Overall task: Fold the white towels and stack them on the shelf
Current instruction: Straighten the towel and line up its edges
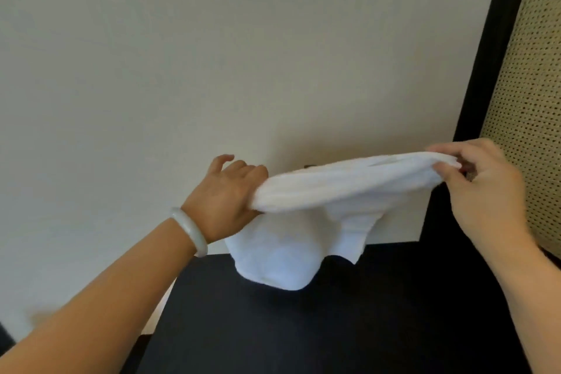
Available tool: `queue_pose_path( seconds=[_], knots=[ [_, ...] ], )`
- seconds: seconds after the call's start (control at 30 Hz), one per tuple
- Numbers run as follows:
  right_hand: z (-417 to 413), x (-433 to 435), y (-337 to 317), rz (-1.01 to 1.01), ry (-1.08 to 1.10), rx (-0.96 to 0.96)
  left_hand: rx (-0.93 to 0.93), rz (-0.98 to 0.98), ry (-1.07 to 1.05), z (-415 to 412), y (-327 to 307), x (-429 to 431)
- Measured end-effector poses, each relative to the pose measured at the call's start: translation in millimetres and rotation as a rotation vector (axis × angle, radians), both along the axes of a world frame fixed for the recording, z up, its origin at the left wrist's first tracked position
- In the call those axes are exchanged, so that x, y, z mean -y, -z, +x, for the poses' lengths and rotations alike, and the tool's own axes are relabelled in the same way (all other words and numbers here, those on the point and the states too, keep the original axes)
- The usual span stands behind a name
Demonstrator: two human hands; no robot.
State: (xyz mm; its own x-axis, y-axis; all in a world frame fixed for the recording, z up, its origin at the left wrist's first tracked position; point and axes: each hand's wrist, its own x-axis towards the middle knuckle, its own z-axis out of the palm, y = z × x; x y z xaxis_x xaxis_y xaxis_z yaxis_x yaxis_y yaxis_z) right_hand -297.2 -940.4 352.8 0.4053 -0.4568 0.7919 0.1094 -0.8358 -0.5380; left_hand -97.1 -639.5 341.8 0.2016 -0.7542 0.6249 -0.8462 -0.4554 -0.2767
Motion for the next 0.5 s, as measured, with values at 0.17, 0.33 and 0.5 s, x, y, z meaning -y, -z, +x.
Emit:
queue_pose_path(
  seconds=[0.17, 0.33, 0.5],
  knots=[
    [9.0, -4.4, 106.4, 0.195, 0.033, -0.492, -0.441, 0.416, -0.338, -16.1, 120.9, -42.6],
    [3.3, -12.5, 179.8, 0.426, 0.028, -0.690, -0.750, 0.360, -0.259, -55.7, 206.5, -59.8],
    [-13.0, -12.0, 201.4, 0.505, 0.052, -0.701, -1.063, -0.065, -0.346, -100.4, 234.0, -61.6]
  ],
)
